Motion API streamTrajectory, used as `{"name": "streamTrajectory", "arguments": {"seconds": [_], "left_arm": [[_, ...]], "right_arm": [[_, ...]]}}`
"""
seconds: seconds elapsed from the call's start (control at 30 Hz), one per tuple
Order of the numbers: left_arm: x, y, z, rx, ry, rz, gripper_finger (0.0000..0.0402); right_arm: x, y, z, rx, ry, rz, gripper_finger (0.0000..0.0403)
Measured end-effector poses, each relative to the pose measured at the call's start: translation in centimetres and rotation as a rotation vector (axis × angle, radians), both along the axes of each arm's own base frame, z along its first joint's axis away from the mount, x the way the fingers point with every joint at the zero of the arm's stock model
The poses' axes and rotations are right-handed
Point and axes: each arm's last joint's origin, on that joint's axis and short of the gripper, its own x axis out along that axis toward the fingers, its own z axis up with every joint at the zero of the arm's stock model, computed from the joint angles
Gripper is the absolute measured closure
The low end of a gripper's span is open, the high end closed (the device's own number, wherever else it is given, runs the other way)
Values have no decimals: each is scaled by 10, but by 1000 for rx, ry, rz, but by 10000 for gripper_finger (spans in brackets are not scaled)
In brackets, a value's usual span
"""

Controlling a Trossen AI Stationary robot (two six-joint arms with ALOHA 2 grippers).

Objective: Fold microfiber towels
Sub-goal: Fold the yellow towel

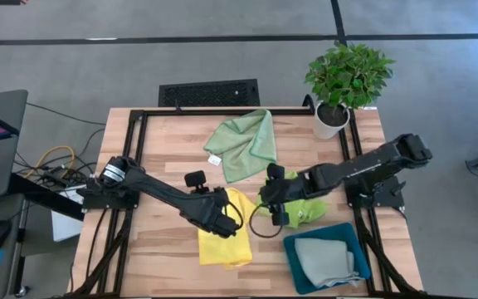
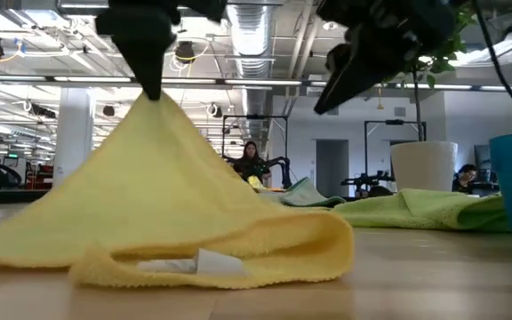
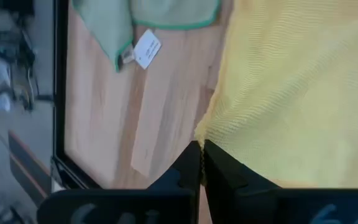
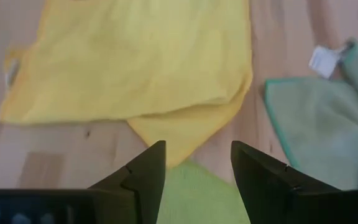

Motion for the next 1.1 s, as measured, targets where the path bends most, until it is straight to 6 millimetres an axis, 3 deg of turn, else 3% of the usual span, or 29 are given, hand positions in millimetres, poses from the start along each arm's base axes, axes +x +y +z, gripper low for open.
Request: {"name": "streamTrajectory", "arguments": {"seconds": [0.27,0.63,0.97,1.1], "left_arm": [[-2,-13,22,33,-36,-146,401],[-7,-16,28,9,-42,-161,401],[-7,-15,28,9,-41,-162,401],[-7,-15,28,19,-44,-165,401]], "right_arm": [[29,-6,-43,-54,30,113,198],[52,-23,-83,-15,36,4,198],[55,-36,-95,7,67,-58,198],[55,-36,-95,100,83,-25,198]]}}
